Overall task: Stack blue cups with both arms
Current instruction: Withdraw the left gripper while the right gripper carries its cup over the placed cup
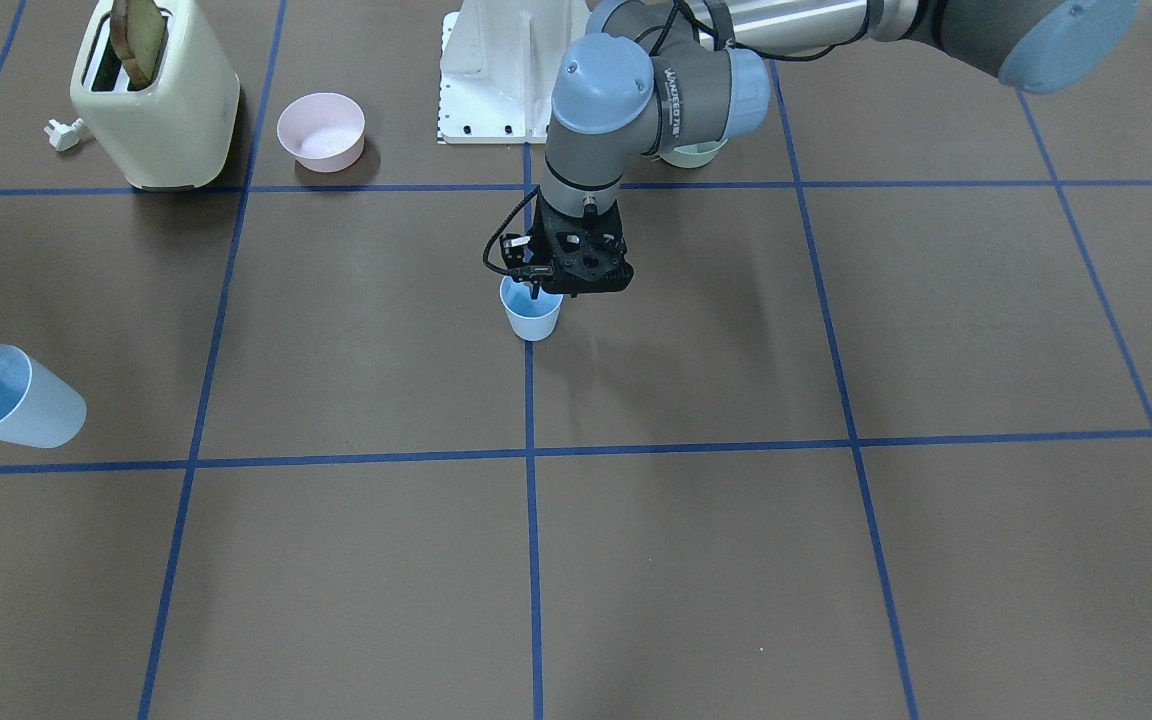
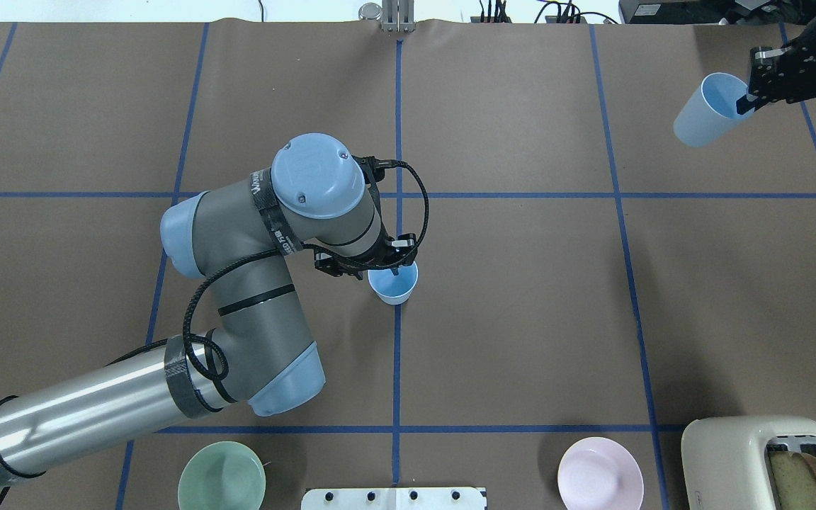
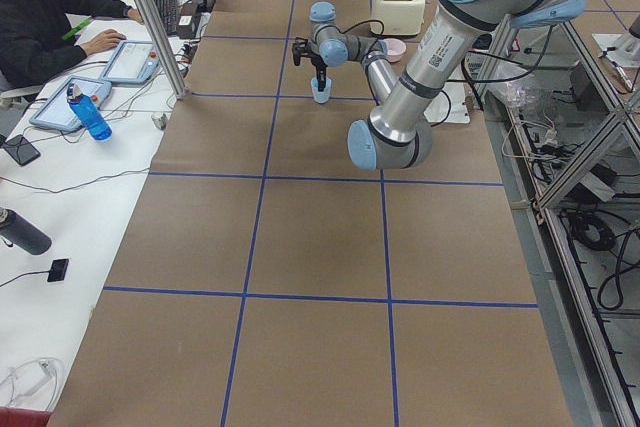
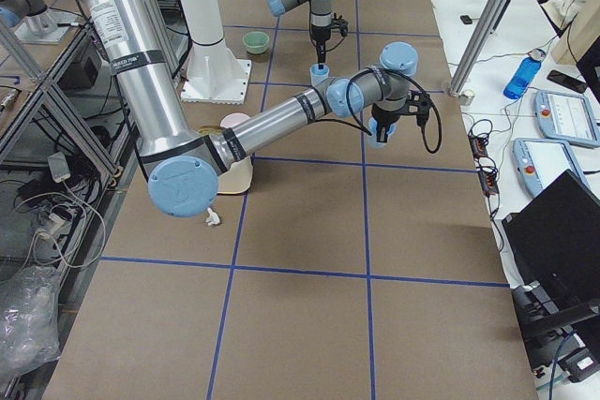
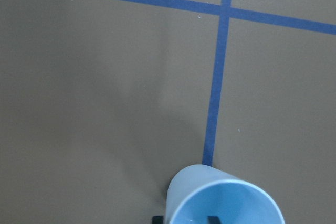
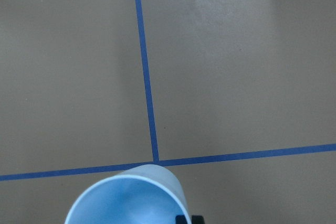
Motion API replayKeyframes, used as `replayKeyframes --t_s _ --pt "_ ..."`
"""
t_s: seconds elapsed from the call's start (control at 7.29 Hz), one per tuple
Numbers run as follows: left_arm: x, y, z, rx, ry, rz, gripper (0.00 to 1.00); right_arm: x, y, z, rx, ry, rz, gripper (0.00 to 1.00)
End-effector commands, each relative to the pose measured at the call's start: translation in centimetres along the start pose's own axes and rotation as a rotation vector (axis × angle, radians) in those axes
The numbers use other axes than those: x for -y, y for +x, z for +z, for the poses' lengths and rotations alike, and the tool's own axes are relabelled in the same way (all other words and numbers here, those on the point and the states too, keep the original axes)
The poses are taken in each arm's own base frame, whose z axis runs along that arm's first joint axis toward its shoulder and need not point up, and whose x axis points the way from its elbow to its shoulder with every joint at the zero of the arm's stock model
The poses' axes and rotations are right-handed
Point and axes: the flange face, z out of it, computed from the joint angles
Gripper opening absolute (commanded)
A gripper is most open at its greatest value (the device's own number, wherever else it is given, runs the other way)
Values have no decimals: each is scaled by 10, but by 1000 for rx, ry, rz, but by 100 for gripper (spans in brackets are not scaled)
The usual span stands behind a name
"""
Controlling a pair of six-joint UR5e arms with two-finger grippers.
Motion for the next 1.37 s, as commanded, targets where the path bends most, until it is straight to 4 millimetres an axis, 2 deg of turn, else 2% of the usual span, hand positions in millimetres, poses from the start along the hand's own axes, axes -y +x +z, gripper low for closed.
replayKeyframes --t_s 0.0,0.14,0.27,0.41,0.69,0.82,0.96,1.1,1.23 --pt "5 -40 -65 -24 28 106 98 5 -63 -14 -31 -5 6 0" --pt "41 -89 -114 -30 6 166 98 -24 -127 -8 -68 -14 -4 0" --pt "73 -150 -149 -36 8 211 98 -40 -174 -8 -41 -9 74 0" --pt "100 -210 -173 -23 17 268 98 -69 -219 -5 -17 -7 106 0" --pt "146 -324 -214 9 40 358 98 -132 -302 40 -39 12 141 0" --pt "154 -366 -228 15 44 374 98 -153 -326 52 -43 25 153 0" --pt "159 -390 -238 25 56 398 98 -170 -347 59 -37 32 171 0" --pt "158 -408 -240 25 51 413 98 -183 -363 64 -33 37 169 0" --pt "155 -419 -240 30 50 419 98 -188 -380 69 -37 42 168 0"
